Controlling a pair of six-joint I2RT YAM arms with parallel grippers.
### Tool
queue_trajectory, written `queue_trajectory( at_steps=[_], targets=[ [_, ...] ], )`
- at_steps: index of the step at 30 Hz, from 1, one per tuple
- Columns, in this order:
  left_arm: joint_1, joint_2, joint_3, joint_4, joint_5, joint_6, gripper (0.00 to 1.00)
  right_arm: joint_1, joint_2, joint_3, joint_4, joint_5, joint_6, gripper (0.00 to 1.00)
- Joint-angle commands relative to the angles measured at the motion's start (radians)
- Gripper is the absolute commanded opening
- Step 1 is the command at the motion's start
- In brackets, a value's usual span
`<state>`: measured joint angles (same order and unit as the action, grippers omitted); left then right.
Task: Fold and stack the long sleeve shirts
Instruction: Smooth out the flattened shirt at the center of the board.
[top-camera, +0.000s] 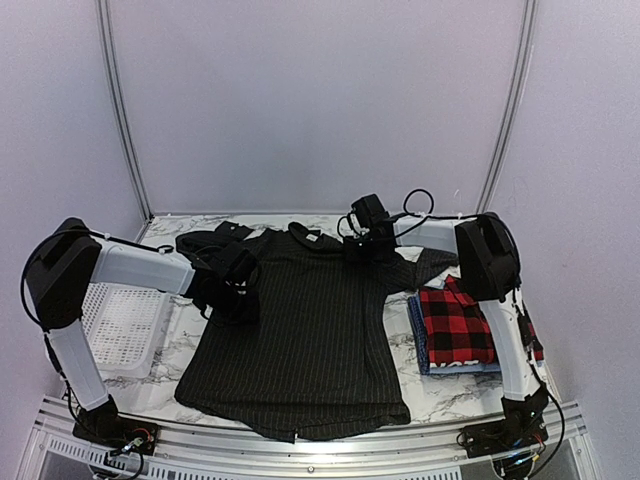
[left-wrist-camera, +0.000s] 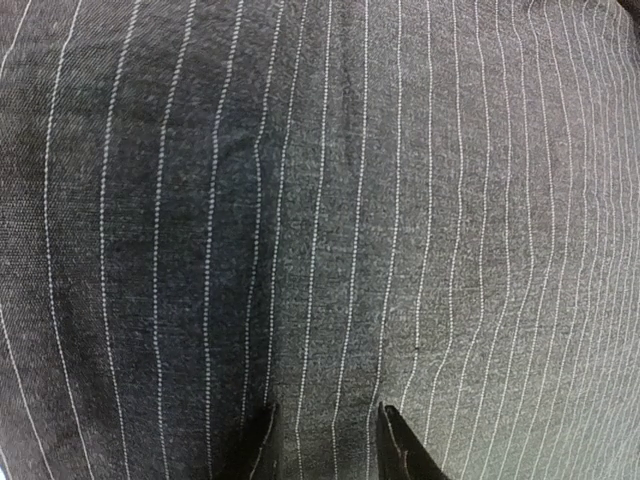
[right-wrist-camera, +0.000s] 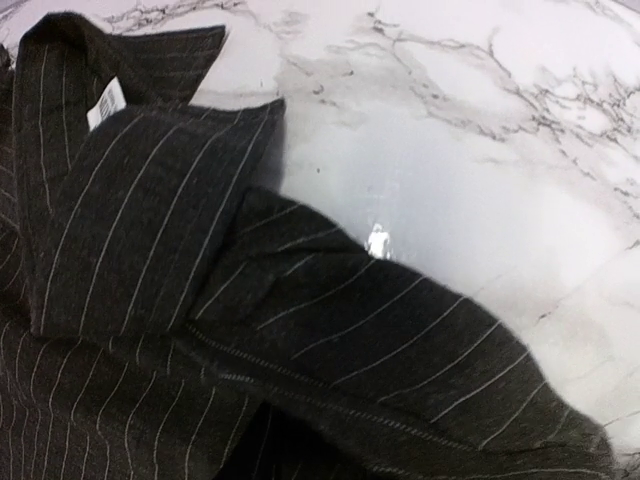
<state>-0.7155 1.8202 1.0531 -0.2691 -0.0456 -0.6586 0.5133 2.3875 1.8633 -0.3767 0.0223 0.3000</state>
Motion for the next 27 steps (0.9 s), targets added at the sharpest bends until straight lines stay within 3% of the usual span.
queue_trajectory(
  at_steps=[1,12,18,23,27],
  targets=[
    [-0.008,-0.009,-0.064,-0.076,0.006,-0.041,0.34,-0.036,0.042,0.115,-0.016,0.004,-0.019,0.24],
    [-0.013,0.004,0.022,-0.062,0.056,-0.063,0.34,-0.154,0.246,0.421,-0.092,-0.066,0.001,0.27],
    [0.0,0.036,0.13,-0.069,0.086,-0.045,0.34,-0.18,0.229,0.476,-0.122,-0.125,-0.022,0.4],
    [0.062,0.079,0.249,-0.082,0.055,-0.029,0.35,-0.165,0.098,0.399,-0.114,-0.143,-0.048,0.51],
    [0.143,0.149,0.376,-0.088,-0.029,-0.011,0.35,-0.113,0.013,0.292,-0.084,-0.147,-0.051,0.52]
  ],
)
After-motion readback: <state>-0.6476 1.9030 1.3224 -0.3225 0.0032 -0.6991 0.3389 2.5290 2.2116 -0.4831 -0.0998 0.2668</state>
